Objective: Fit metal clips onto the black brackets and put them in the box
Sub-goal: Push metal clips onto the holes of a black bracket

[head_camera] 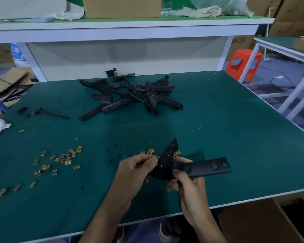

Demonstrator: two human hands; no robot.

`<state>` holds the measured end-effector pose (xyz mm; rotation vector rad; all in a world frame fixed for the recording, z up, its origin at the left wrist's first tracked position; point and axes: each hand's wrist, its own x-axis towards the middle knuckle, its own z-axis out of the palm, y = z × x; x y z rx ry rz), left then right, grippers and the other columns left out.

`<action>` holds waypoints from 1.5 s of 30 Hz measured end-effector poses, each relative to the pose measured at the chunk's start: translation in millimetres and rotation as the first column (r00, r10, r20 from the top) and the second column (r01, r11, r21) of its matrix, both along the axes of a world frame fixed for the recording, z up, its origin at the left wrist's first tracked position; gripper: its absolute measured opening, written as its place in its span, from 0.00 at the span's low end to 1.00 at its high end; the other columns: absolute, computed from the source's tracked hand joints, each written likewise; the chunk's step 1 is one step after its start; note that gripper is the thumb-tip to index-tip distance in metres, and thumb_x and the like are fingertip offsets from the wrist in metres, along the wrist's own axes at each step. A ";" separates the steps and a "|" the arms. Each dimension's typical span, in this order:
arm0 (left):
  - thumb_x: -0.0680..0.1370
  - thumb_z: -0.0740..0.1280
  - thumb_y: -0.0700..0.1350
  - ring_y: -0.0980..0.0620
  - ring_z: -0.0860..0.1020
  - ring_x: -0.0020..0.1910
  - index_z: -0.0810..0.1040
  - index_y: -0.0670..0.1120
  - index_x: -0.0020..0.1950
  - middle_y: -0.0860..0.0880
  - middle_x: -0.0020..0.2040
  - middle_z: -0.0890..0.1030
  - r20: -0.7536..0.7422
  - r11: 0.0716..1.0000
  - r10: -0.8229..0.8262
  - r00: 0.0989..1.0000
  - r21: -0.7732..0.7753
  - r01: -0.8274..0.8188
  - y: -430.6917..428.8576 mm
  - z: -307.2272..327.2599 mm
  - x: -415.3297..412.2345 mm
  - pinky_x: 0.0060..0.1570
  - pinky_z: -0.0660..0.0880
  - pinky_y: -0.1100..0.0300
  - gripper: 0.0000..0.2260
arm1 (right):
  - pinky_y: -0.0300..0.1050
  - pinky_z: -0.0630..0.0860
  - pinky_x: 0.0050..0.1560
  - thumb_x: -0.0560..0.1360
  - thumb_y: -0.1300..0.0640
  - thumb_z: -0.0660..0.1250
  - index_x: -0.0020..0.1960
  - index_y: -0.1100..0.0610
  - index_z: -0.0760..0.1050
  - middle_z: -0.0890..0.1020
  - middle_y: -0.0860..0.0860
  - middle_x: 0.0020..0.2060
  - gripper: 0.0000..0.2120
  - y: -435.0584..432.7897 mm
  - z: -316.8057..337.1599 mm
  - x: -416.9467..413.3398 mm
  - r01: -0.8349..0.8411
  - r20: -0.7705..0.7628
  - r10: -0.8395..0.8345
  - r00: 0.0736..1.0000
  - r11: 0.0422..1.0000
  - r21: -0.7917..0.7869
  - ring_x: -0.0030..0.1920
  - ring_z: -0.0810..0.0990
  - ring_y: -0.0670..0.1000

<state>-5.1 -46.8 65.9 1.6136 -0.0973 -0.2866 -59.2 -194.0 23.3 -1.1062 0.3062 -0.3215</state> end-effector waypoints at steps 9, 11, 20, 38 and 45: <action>0.76 0.74 0.41 0.63 0.82 0.39 0.87 0.54 0.45 0.55 0.41 0.86 -0.012 0.998 -0.064 0.998 0.014 0.064 2.0 3.9 -14.0 0.39 0.74 0.73 0.08 | 0.48 0.74 0.30 0.78 0.68 0.66 0.50 0.53 0.81 0.79 0.57 0.31 0.11 3.1 -9.6 -1.4 0.039 0.041 -0.032 0.999 0.983 -0.180 0.29 0.76 0.55; 0.74 0.75 0.42 0.62 0.83 0.43 0.87 0.55 0.46 0.56 0.42 0.86 0.049 0.994 -0.044 0.998 0.102 0.039 1.1 -1.4 -16.2 0.42 0.74 0.73 0.07 | 0.45 0.76 0.31 0.76 0.61 0.68 0.52 0.53 0.80 0.80 0.56 0.33 0.07 5.6 -9.3 -1.9 0.050 0.041 -0.043 0.998 0.980 -0.190 0.30 0.77 0.53; 0.84 0.61 0.50 0.49 0.74 0.61 0.81 0.49 0.64 0.51 0.60 0.81 0.388 0.682 -0.203 0.899 0.715 -0.155 -9.9 -17.4 52.3 0.60 0.69 0.59 0.14 | 0.43 0.75 0.27 0.79 0.68 0.66 0.49 0.53 0.80 0.82 0.54 0.37 0.11 1.3 -10.8 4.1 0.136 0.001 -0.136 0.991 0.990 -0.047 0.29 0.77 0.53; 0.83 0.61 0.44 0.61 0.79 0.42 0.76 0.58 0.57 0.58 0.46 0.82 0.225 0.883 -0.095 0.970 0.468 -0.022 -7.5 -14.7 55.7 0.37 0.70 0.75 0.09 | 0.44 0.74 0.25 0.78 0.71 0.65 0.46 0.51 0.81 0.81 0.57 0.33 0.15 1.7 -8.1 4.8 0.087 0.002 -0.087 0.996 0.996 -0.014 0.26 0.76 0.54; 0.82 0.66 0.40 0.62 0.82 0.41 0.81 0.46 0.54 0.51 0.44 0.87 0.027 1.000 -0.029 0.999 -0.010 0.030 -8.7 3.7 34.9 0.39 0.75 0.69 0.05 | 0.45 0.73 0.23 0.79 0.69 0.65 0.48 0.57 0.80 0.78 0.59 0.29 0.09 1.0 -4.9 3.0 0.060 -0.015 -0.061 0.998 0.998 -0.023 0.24 0.75 0.55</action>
